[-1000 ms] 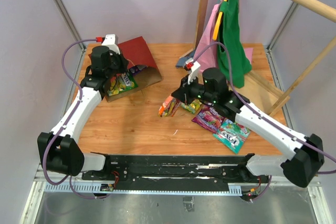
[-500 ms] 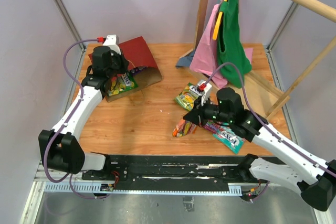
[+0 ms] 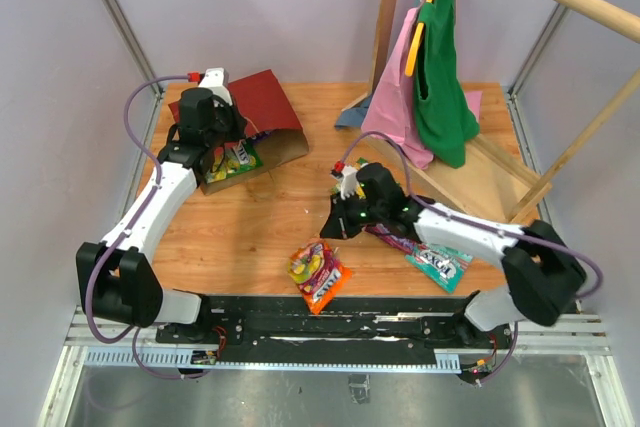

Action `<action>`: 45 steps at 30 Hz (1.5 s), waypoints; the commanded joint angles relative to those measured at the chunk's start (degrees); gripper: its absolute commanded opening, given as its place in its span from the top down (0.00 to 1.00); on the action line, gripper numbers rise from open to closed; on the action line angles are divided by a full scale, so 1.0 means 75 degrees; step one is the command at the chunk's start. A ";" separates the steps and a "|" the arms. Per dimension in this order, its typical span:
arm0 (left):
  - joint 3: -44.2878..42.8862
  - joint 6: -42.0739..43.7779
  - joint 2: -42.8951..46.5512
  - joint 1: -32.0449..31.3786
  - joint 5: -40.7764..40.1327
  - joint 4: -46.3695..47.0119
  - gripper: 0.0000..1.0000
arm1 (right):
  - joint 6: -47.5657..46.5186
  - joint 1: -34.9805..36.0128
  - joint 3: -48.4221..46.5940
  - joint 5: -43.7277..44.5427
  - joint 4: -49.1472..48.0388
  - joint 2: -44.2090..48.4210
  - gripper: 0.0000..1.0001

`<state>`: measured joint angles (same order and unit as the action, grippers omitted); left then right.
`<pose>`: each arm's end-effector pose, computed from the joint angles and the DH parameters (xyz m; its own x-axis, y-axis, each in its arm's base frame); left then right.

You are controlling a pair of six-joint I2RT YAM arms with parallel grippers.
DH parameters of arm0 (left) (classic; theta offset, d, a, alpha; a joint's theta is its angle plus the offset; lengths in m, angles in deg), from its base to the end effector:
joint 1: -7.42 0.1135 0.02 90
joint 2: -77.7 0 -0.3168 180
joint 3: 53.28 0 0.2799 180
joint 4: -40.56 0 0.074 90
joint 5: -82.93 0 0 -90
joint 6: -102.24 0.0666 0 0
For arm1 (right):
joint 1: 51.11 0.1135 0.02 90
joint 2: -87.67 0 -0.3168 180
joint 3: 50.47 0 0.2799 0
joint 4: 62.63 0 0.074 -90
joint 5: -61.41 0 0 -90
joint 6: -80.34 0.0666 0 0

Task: Take the snacks out of the paper bag
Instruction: Place the snack at the center of the board, then adjust the snack at the center of the board.

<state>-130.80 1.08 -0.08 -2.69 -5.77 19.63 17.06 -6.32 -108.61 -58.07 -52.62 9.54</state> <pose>0.3580 -0.0654 0.3710 -0.3871 -0.1275 -0.9132 0.1237 0.9742 -0.1885 0.2126 0.2573 0.2619 -0.7287 -0.1719 -0.6629 -0.6584 0.4420 0.6092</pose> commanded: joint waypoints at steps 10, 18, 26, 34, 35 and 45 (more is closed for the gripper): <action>-0.0018 0.0137 0.0201 -0.0023 -0.0245 0.0095 0.99 | 0.0225 0.0001 -0.1911 0.0291 -0.1177 -0.2580 0.99; -0.0045 0.0149 0.0137 -0.0023 -0.0277 0.0085 1.00 | -0.1168 -0.0152 -0.2864 0.0888 0.0355 -0.2798 0.26; -0.0063 0.0128 0.0044 -0.0020 -0.0253 0.0133 1.00 | -0.1838 0.0317 -0.2508 0.1309 0.0315 -0.2243 0.25; -0.0125 0.0128 -0.0089 -0.0023 -0.0256 0.0118 1.00 | -0.1438 0.1394 -0.2584 0.1261 0.0049 -0.3519 0.30; -0.0137 0.0128 -0.0113 -0.0023 -0.0264 0.0121 1.00 | -0.1438 0.1557 -0.2609 0.1368 -0.0007 -0.3692 0.30; -0.0230 0.0118 -0.0316 -0.0023 -0.0226 0.0103 0.99 | -0.2493 0.1838 -0.2836 0.3503 0.1398 -0.4577 0.32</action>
<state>-130.80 1.52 -1.89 -2.69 -7.24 19.21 4.12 7.41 -130.66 -43.36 -51.51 -22.44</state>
